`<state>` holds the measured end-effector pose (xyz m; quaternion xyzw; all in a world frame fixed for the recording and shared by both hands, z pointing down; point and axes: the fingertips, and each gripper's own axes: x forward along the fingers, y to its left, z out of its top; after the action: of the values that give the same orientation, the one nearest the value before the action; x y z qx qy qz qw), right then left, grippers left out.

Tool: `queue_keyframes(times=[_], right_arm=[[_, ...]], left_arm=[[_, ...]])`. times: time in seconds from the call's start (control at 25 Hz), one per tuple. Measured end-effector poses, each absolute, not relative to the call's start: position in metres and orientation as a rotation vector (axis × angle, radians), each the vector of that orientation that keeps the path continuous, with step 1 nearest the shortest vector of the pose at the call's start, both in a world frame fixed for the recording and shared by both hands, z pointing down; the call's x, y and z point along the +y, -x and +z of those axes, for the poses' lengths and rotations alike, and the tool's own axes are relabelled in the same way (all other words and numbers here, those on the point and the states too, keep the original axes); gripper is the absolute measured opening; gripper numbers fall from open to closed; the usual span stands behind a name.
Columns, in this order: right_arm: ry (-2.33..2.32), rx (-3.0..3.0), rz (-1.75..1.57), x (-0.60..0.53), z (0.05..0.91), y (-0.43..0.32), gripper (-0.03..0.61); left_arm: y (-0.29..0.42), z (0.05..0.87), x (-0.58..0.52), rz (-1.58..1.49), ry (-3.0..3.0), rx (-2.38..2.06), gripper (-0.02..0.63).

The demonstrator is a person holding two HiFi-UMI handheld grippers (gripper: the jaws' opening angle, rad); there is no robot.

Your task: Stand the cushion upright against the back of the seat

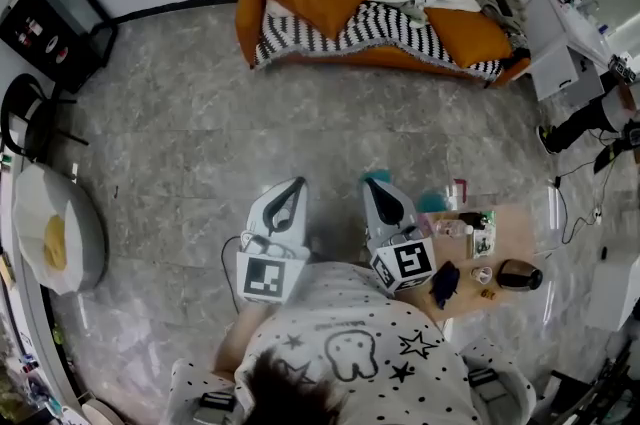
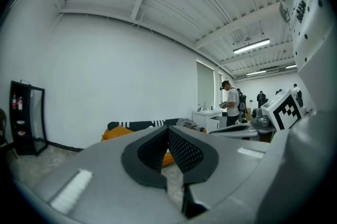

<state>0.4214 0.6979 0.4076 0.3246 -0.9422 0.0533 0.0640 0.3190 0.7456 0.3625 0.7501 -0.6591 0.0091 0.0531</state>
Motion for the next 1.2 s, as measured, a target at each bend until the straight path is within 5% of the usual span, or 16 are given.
queue_keyframes(times=[1.2], right_arm=[[-1.125,-2.770,0.150,0.567,0.402,-0.281,-0.002]], left_arm=[[-0.159,0.368,0.615,0.026,-2.265,-1.948,-0.003]])
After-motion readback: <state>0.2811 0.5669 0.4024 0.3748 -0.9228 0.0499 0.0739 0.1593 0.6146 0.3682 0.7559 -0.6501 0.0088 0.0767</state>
